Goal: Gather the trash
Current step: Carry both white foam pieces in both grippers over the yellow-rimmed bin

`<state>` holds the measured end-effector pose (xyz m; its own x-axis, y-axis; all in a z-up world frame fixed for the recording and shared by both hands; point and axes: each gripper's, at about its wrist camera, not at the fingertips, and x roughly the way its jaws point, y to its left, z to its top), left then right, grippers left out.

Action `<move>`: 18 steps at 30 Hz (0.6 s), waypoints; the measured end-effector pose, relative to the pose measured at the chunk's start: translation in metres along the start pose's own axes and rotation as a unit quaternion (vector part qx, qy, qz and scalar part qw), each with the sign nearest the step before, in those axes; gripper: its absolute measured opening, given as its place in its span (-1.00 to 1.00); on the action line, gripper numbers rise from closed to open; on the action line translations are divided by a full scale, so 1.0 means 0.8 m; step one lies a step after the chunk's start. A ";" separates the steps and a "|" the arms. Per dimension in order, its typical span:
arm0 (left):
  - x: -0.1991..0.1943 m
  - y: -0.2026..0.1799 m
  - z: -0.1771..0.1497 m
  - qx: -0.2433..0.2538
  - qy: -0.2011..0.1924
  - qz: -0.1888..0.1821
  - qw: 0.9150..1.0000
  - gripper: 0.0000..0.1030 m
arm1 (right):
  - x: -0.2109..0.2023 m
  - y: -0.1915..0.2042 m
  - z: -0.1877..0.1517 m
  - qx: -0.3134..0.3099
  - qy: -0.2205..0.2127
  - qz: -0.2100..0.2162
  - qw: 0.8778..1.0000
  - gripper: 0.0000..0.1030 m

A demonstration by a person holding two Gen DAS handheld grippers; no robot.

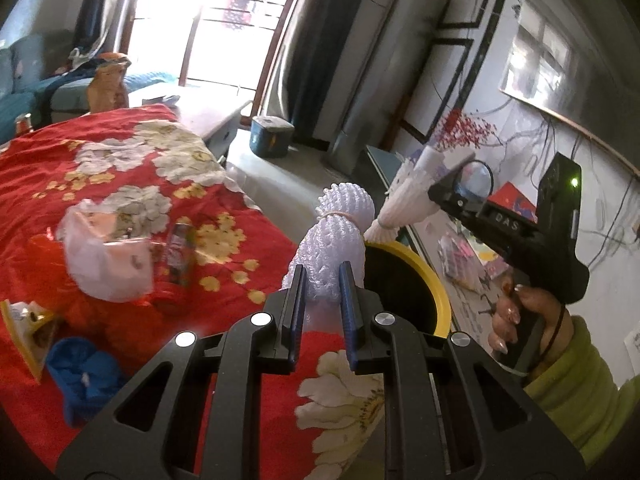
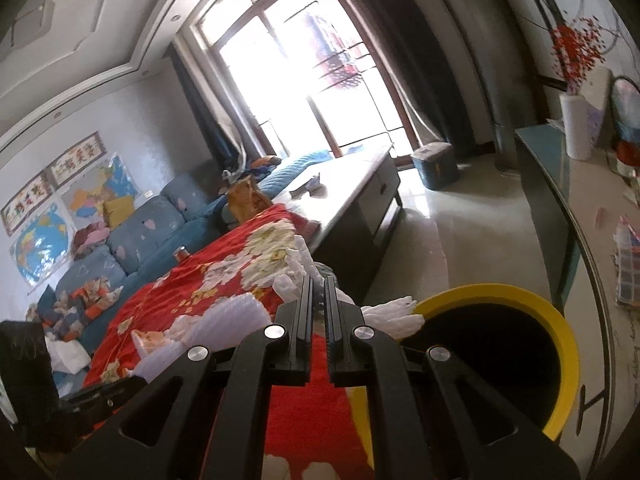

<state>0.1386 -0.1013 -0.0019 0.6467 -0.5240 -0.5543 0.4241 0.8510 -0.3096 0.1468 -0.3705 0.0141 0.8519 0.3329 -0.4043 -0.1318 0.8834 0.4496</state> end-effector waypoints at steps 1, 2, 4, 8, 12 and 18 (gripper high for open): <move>0.005 -0.005 -0.001 0.004 0.004 -0.003 1.000 -0.78 | -0.001 -0.005 0.000 0.004 0.000 -0.003 1.000 -0.90; 0.008 -0.009 -0.001 0.007 0.007 -0.004 1.000 -0.78 | -0.001 -0.009 0.000 0.008 -0.001 -0.005 1.000 -0.90; 0.016 -0.018 -0.004 0.017 0.016 -0.006 1.000 -0.78 | -0.003 -0.022 0.000 0.017 -0.001 -0.010 1.000 -0.90; 0.033 -0.033 -0.007 0.031 0.032 -0.010 0.999 -0.78 | -0.007 -0.040 -0.002 0.030 -0.003 -0.017 0.999 -0.90; 0.050 -0.045 -0.012 0.044 0.050 -0.013 0.998 -0.78 | -0.009 -0.061 -0.003 0.047 -0.003 -0.025 0.999 -0.90; 0.075 -0.066 -0.020 0.063 0.077 -0.019 0.995 -0.78 | -0.010 -0.091 -0.006 0.069 0.001 -0.037 0.997 -0.90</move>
<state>0.1449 -0.1772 -0.0317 0.5285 -0.5352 -0.6589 0.5288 0.8148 -0.2376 0.1476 -0.4362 -0.0193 0.8557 0.2697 -0.4416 0.0016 0.8521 0.5234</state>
